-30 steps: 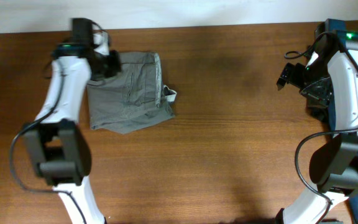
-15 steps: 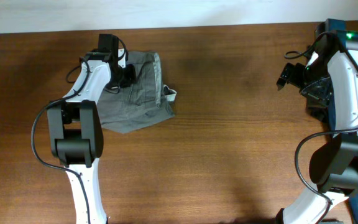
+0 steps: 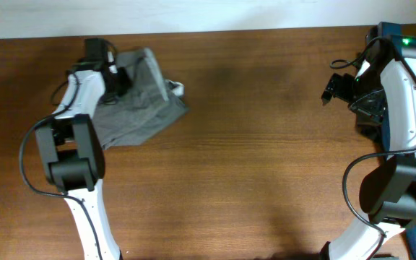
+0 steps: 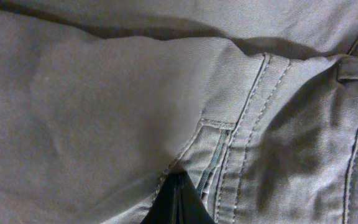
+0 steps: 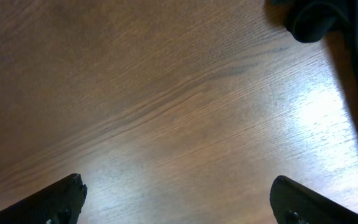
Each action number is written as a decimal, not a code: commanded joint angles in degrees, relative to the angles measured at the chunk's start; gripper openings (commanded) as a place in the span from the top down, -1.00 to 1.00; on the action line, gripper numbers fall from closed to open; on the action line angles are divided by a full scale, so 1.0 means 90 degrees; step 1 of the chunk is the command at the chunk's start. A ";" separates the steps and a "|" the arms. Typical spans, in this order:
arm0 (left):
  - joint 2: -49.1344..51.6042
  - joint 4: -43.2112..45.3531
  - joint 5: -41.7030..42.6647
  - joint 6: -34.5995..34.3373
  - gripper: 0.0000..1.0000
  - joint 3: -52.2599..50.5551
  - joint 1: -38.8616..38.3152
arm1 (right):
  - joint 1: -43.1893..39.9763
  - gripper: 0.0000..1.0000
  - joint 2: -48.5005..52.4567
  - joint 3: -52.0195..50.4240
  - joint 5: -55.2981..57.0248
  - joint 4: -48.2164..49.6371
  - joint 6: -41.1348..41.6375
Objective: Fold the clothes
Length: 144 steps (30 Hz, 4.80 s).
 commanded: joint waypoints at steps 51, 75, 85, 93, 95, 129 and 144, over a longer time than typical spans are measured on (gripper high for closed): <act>-0.1622 -0.3271 -0.0704 -0.3257 0.99 -0.1571 0.3755 | 0.0000 -0.98 -0.0022 0.0000 -0.0163 -0.0170 -0.0228; -0.1435 -0.0612 -0.0277 -0.3776 0.99 -0.2880 0.3439 | 0.0000 -0.98 -0.0022 0.0000 -0.0160 -0.0168 -0.0223; -0.0702 0.0556 0.0058 -0.4937 0.99 -0.2878 0.2807 | 0.0000 -0.98 -0.0022 0.0000 -0.0163 -0.0216 -0.0223; -0.0146 0.2166 0.0260 -0.5333 0.99 -0.2822 0.2613 | 0.0000 -0.97 -0.0022 0.0000 -0.0160 -0.0299 -0.0223; -0.0146 0.2458 0.0243 -0.5331 0.99 -0.2790 0.2613 | 0.0000 -0.98 -0.0022 0.0000 -0.0160 -0.0308 -0.0223; -0.0454 0.1921 -0.0070 -0.4694 0.99 -0.2011 0.2441 | 0.0000 -0.97 -0.0022 0.0000 -0.0253 -0.0328 -0.0223; -0.2346 0.2203 -0.1049 -0.2890 0.99 -0.2013 0.1977 | 0.0000 -0.98 -0.0022 0.0000 -0.0253 -0.0313 -0.0274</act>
